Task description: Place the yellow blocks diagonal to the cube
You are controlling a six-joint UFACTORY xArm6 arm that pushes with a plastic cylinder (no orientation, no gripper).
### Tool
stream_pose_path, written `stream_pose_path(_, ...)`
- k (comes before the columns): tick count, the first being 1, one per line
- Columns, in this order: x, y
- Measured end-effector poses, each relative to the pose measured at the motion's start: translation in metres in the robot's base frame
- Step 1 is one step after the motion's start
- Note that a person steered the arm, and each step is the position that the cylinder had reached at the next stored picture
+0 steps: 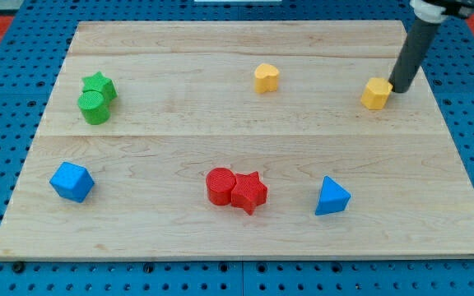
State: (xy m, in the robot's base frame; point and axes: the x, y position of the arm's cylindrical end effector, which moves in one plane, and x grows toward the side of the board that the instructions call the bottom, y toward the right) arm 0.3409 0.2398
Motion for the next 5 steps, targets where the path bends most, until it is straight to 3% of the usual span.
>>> stream_pose_path(1, 0.01, -0.023)
stream_pose_path(2, 0.03, 0.021)
stream_pose_path(3, 0.044, -0.014)
stream_pose_path(5, 0.017, -0.107)
